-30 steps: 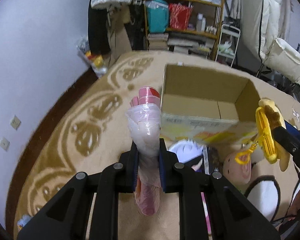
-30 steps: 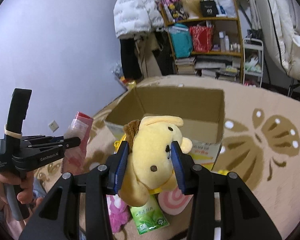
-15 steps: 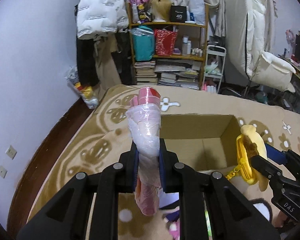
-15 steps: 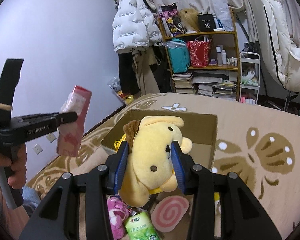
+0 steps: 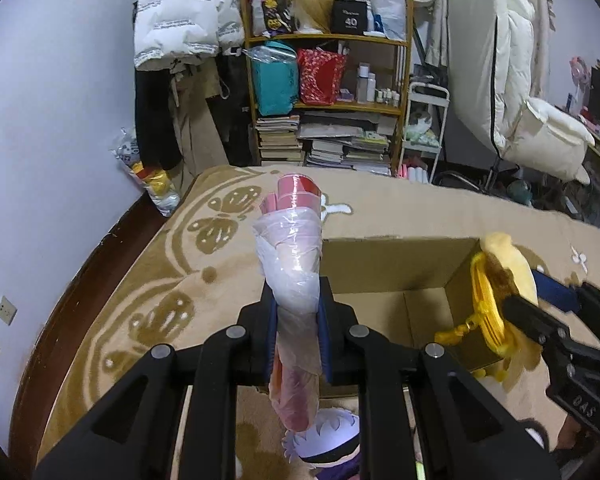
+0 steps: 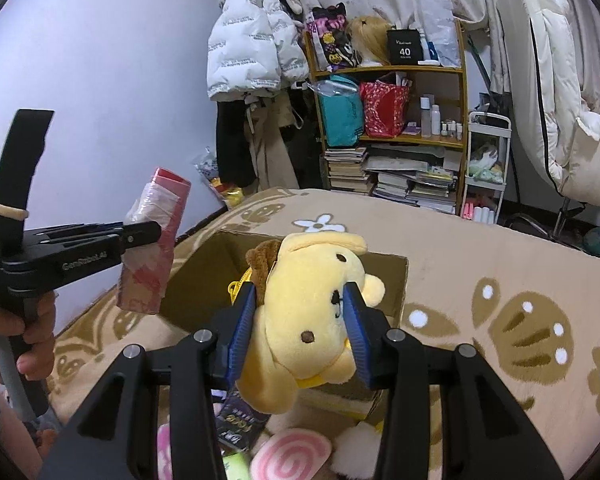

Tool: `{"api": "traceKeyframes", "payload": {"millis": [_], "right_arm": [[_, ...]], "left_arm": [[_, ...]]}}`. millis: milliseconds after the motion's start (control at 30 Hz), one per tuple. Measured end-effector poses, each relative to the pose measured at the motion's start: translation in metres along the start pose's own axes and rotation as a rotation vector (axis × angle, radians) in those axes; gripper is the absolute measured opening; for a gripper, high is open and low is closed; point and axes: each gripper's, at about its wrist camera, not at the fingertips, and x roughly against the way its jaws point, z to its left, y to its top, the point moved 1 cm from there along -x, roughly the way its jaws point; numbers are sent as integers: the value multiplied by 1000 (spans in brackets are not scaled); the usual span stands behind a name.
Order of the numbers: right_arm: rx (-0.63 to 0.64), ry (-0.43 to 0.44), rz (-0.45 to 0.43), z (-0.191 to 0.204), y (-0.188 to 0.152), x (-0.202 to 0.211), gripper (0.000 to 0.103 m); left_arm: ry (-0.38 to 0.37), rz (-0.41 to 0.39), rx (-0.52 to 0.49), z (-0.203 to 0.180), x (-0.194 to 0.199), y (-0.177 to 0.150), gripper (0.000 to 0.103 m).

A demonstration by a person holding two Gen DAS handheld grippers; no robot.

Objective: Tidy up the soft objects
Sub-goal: 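Close the right gripper on the yellow dog plush while the left gripper grips the pink-wrapped item, lifting both, then lower both held items into the box and open both grippers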

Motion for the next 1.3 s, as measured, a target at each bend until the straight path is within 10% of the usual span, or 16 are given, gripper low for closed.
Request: {"api": "traceKeyframes", "payload": {"millis": [567, 933, 1300], "right_arm": [[32, 6, 71, 1, -10, -44, 47], [-44, 4, 77, -19, -10, -46, 54], [-80, -28, 40, -14, -4, -18, 86]], "left_arm": [[-127, 26, 38, 4, -24, -4, 16], [-54, 90, 30, 4, -32, -9, 19], [-12, 128, 43, 9, -19, -18, 39]]}}
